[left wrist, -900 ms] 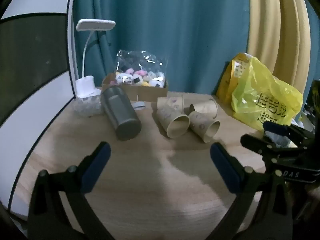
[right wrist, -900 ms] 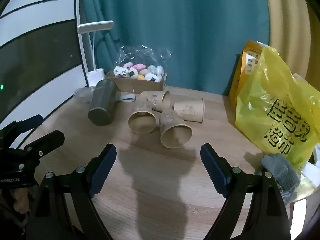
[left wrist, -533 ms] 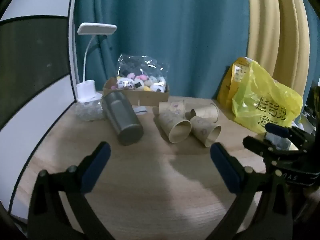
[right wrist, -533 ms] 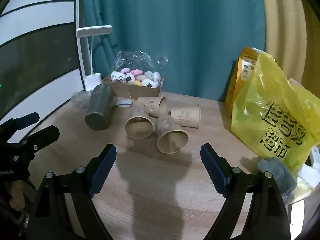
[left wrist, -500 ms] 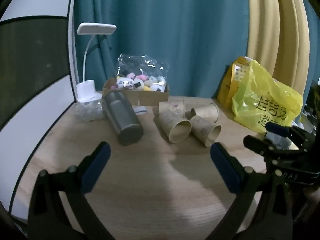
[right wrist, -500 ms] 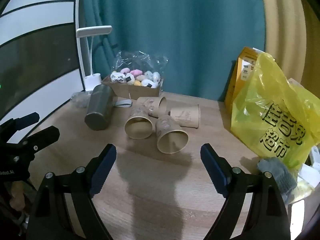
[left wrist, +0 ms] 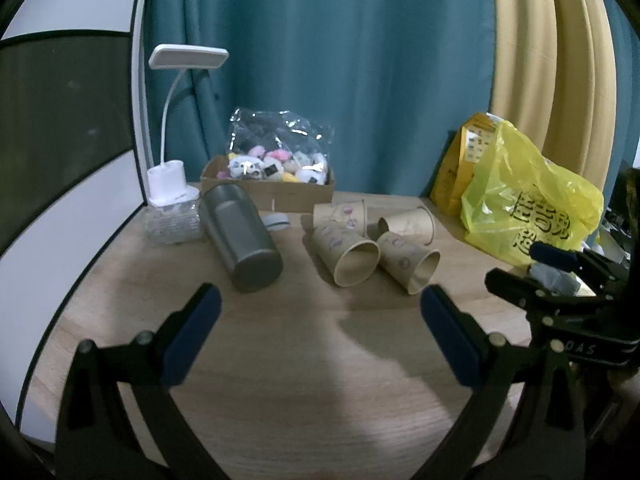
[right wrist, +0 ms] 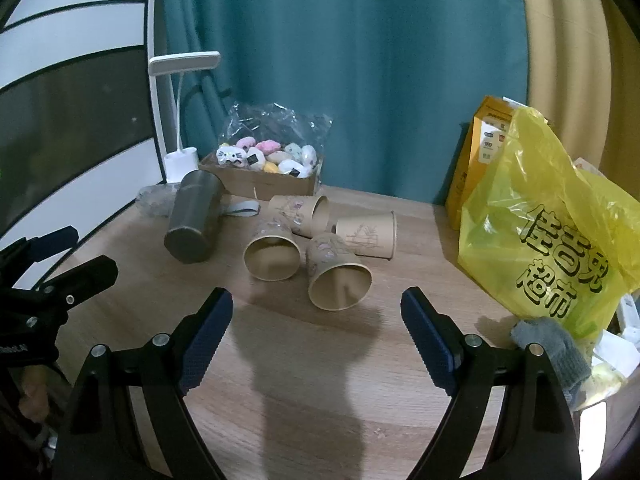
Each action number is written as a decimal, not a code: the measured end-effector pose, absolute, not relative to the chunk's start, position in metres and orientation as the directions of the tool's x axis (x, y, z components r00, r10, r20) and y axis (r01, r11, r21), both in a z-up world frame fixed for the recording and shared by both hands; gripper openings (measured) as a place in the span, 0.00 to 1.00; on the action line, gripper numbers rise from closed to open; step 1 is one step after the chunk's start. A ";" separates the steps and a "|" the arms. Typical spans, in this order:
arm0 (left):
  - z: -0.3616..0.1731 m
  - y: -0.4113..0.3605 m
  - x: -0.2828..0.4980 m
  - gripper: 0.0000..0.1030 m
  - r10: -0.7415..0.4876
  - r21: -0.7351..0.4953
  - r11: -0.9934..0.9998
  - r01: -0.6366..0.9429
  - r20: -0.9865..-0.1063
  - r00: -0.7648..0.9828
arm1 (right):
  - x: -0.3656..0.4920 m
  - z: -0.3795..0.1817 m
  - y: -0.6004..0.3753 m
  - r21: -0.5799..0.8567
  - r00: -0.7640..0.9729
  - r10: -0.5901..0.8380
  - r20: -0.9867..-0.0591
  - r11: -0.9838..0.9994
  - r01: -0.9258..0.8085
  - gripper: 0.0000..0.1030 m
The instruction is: Flip cup upside down
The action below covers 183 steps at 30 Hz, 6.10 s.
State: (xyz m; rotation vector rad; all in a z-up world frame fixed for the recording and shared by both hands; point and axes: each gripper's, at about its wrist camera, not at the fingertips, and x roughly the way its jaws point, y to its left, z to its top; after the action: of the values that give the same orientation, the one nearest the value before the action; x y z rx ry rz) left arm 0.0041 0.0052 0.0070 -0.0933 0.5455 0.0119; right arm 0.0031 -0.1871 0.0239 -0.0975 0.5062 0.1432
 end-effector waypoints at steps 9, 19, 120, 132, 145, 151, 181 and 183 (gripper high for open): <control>0.005 0.001 0.004 0.98 -0.016 -0.087 0.996 -0.035 -0.522 0.853 | 0.007 0.022 -0.191 -0.062 0.861 0.104 -0.498 0.986 -0.155 0.86; 0.002 0.001 0.007 0.98 -0.020 -0.089 0.995 -0.032 -0.524 0.852 | 0.009 0.021 -0.190 -0.064 0.859 0.104 -0.500 0.986 -0.157 0.86; -0.059 0.005 0.219 0.98 -0.103 -0.253 0.962 -0.101 -0.682 0.724 | 0.297 -0.055 -0.170 -0.402 0.402 -0.068 -0.913 0.304 -0.863 0.85; -0.062 -0.003 0.228 0.98 -0.160 -0.291 0.955 -0.062 -0.677 0.718 | 0.300 -0.033 -0.176 -0.354 0.397 0.041 -0.917 0.378 -0.855 0.59; -0.033 -0.023 0.213 0.98 -0.311 -0.399 0.915 0.060 -0.605 0.733 | 0.215 0.014 -0.167 -0.325 0.453 0.270 -0.849 0.409 -0.853 0.59; -0.016 -0.032 0.186 0.97 -0.381 -0.437 0.891 0.123 -0.571 0.727 | 0.168 0.025 -0.168 -0.313 0.476 0.357 -0.804 0.426 -0.849 0.59; -0.032 -0.049 -0.002 0.59 -0.389 -0.264 0.921 0.286 -0.596 0.703 | -0.017 -0.040 -0.125 -0.184 0.594 0.429 -0.681 0.685 -0.705 0.61; -0.035 -0.048 -0.010 0.57 -0.386 -0.251 0.923 0.293 -0.593 0.707 | -0.023 -0.047 -0.123 -0.166 0.604 0.435 -0.668 0.704 -0.690 0.61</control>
State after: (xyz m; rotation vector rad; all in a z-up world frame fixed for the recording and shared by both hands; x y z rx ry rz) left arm -0.0104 -0.0482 -0.0346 -0.1416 0.6897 -0.3783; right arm -0.0230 -0.1230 -0.0471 -0.4363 0.6398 0.6752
